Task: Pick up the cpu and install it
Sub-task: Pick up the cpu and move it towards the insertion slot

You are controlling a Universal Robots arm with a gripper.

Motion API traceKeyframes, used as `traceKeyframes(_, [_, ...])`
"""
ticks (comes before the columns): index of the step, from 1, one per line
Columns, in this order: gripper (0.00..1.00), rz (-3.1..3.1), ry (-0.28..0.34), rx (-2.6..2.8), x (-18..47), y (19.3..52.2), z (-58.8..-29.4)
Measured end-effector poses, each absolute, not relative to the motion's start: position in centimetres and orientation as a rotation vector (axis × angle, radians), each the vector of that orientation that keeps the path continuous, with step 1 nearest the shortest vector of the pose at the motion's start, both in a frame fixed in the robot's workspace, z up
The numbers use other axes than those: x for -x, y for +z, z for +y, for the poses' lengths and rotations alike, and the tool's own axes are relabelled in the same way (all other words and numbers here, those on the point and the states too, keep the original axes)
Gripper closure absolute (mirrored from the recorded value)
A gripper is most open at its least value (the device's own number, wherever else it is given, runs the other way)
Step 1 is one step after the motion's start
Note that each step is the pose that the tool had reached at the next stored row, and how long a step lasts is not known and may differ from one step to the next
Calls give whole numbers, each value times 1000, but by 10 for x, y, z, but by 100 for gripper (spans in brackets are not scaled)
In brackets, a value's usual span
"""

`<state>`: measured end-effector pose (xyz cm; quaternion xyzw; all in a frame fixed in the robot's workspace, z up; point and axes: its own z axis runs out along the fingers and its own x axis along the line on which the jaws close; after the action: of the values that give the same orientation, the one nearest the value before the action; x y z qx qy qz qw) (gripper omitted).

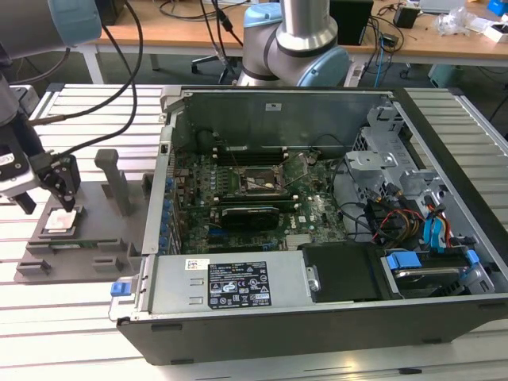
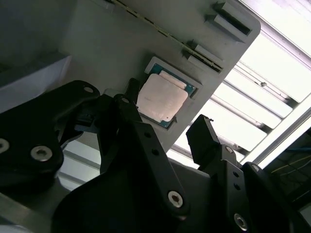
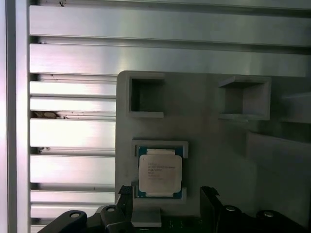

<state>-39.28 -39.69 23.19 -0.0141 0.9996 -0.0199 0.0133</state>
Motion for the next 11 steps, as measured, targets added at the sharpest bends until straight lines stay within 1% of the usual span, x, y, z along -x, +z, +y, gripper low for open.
traceKeyframes(3, [34,3114,-44,44,393,231,-397])
traceKeyframes(11, [34,3113,-43,84,393,226,-397])
